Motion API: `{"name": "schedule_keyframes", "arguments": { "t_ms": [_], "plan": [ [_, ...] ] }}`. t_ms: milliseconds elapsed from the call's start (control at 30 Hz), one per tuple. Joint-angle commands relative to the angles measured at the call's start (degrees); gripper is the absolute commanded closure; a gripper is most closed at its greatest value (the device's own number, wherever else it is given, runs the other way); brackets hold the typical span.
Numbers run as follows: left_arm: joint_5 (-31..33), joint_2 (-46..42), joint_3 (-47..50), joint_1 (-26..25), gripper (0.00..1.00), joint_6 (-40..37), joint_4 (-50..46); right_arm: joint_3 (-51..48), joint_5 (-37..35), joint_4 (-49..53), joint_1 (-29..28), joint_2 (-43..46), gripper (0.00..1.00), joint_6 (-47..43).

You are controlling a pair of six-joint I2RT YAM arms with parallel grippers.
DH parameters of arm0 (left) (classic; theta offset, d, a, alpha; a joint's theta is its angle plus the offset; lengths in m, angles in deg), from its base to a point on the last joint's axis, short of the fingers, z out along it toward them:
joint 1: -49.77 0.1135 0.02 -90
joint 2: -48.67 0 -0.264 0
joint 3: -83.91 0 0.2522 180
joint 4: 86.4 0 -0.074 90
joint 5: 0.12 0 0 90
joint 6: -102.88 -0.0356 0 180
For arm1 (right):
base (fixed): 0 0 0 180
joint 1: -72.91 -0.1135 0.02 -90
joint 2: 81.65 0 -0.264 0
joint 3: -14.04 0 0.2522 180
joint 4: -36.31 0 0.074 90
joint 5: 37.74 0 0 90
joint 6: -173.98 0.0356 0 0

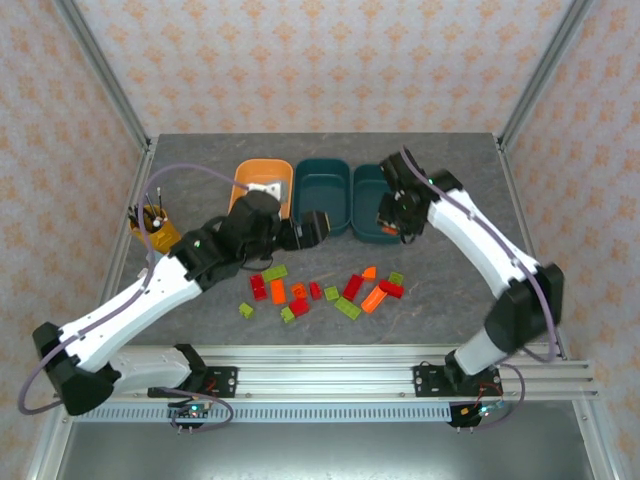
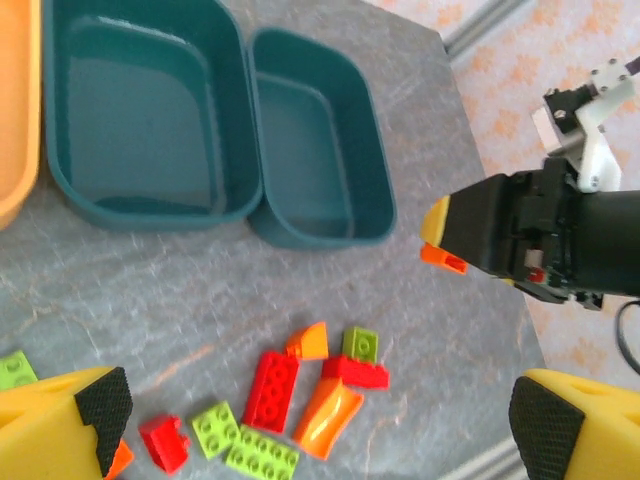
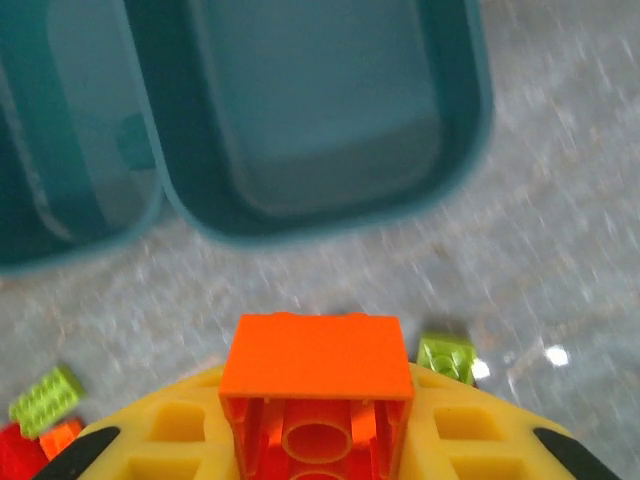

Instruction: Sort the legos into containers by color

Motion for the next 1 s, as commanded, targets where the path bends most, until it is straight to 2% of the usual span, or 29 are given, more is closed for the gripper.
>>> {"name": "schedule_keyframes", "arguments": {
  "t_ms": [0,133,233,367,500,600,667,833,967],
  "plan": [
    [-2.6,4.58,-4.61,4.87,0.0,0.57,-6.24,8.37,0.13,1.03,2.72,-11.94,0.72,-3.5],
    [-3.96,7.7,-5.72,9.62,0.0,3.53,-7.99,21.63,2.7,2.7,5.3,-26.4,0.72,-4.95],
    [-3.58,8.11,-4.99,11.37,0.0,5.01,-10.14,29.65,3.6,5.36,6.82,-34.7,0.72,-5.52],
    [-3.11,6.77,-2.02,11.87,0.01,5.52,-11.77,35.17,4.43,6.97,8.4,-40.91,0.7,-5.72],
    [-2.31,4.42,1.43,12.01,0.01,7.02,-13.38,37.86,4.51,8.65,9.02,-44.04,0.59,-6.7],
    [-1.45,2.62,2.63,12.01,0.01,7.5,-14.75,38.17,4.57,8.93,9.0,-42.91,0.47,-7.34],
    [-1.02,1.83,2.41,12.01,0.01,7.79,-16.14,37.83,4.21,8.69,8.87,-40.76,0.43,-7.52],
    [2.66,-0.85,2.43,11.99,0.03,10.42,-24.07,35.49,1.91,7.88,6.59,-30.77,0.43,-8.68],
    [4.47,-4.42,6.61,11.99,0.05,15.01,-30.3,23.91,3.24,1.64,1.23,-17.91,0.43,-9.73]
  ]
}}
